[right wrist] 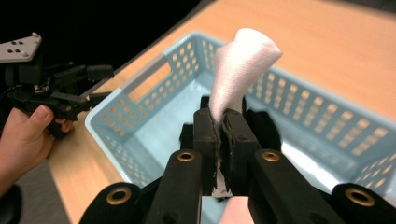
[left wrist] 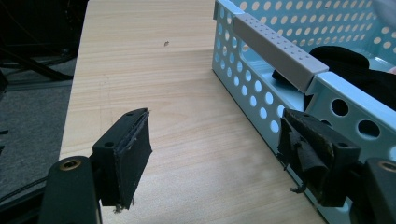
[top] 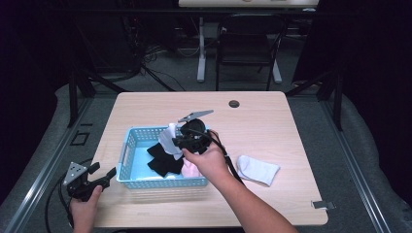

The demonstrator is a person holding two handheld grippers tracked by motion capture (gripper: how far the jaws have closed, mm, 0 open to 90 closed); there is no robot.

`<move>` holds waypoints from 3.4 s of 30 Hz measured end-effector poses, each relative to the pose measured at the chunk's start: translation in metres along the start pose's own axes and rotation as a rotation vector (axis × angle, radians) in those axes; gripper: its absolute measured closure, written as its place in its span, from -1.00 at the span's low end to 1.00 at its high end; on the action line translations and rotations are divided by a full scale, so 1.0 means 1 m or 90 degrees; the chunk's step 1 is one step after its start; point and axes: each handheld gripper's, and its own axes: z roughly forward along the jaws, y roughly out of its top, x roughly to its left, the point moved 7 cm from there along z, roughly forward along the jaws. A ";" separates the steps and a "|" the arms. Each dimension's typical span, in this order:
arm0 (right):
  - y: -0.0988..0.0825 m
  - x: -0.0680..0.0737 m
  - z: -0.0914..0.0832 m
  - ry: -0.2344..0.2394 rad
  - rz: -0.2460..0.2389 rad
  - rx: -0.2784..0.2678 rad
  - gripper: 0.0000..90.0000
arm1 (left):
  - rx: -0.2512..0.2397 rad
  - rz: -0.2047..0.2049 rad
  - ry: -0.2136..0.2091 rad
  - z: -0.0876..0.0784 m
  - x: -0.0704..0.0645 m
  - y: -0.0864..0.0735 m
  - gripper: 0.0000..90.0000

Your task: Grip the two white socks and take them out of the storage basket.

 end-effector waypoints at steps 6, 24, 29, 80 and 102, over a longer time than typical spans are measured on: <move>0.003 0.007 -0.017 -0.029 -0.044 -0.087 0.90 | 0.000 0.000 0.000 0.000 0.000 0.000 -0.44; -0.023 -0.001 -0.042 -0.043 -0.056 -0.205 0.90 | 0.000 0.001 0.001 0.000 0.000 0.000 -0.44; -0.028 -0.008 -0.053 -0.053 -0.055 -0.206 0.90 | 0.000 0.001 0.001 0.000 -0.001 0.000 -0.44; -0.177 -0.147 -0.119 -0.229 0.184 -0.148 0.94 | 0.007 0.002 0.004 0.002 -0.001 -0.001 -0.44; -0.211 -0.182 -0.119 -0.297 0.251 -0.112 0.76 | 0.001 0.001 0.004 0.001 -0.001 0.000 -0.44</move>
